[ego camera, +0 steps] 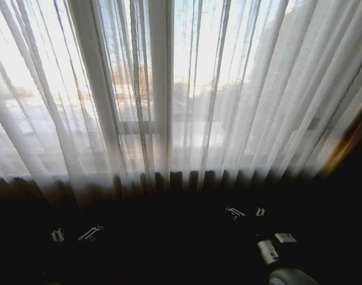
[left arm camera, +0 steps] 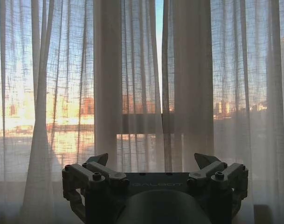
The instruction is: Open the curtains by pulling them apart, changing their state from closed to fully open.
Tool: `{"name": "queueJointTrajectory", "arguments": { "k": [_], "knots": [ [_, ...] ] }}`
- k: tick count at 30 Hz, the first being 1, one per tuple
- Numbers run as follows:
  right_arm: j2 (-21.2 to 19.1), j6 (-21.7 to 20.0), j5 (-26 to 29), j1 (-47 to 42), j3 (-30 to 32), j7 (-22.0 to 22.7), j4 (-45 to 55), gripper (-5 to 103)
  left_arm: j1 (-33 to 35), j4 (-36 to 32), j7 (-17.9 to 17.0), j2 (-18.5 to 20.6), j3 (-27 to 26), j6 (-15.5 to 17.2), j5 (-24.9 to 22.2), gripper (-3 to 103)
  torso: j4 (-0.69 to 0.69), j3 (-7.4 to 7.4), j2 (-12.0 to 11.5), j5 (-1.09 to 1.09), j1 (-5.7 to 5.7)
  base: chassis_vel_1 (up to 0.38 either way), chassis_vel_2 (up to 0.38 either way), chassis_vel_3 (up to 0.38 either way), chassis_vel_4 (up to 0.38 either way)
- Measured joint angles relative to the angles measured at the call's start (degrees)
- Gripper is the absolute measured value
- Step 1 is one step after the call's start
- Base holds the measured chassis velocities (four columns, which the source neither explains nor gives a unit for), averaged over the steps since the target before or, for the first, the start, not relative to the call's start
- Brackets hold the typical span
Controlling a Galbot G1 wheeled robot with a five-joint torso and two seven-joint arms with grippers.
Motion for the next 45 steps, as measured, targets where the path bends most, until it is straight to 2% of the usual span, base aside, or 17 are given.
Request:
{"name": "queueJointTrajectory", "arguments": {
  "k": [19, 31, 37, 45],
  "knots": [
    [0.10, 0.02, -0.31, 0.18, -0.05, -0.49, -0.44, 100, 0.02, 0.00, 0.02, -0.07, 0.11, -0.02, 0.06, 100, 0.00, 0.00, 0.00, 0.00, 0.00, 0.000, 0.000, 0.000, 0.000],
    [0.47, 1.79, -1.71, -0.03, -0.19, -1.35, -1.15, 100, 0.23, 0.00, 0.37, -0.22, 0.16, -0.83, 0.27, 100, 0.00, 0.00, 0.01, 0.00, -0.01, -0.002, 0.015, -0.001, -0.013],
    [0.43, 1.83, -1.72, 0.08, -0.26, -1.37, -1.25, 100, 0.29, 0.00, 0.55, -0.32, 0.16, -1.09, 0.30, 100, 0.01, -0.01, 0.01, 0.00, -0.01, -0.009, 0.214, 0.012, -0.210],
    [0.50, 1.85, -1.72, 0.12, -0.36, -1.39, -1.45, 100, 0.27, 0.00, 1.35, -0.46, 0.20, -1.46, 0.32, 100, -0.01, 0.01, -0.01, -0.02, 0.00, -0.005, 0.445, 0.009, -0.462]
  ]
}}
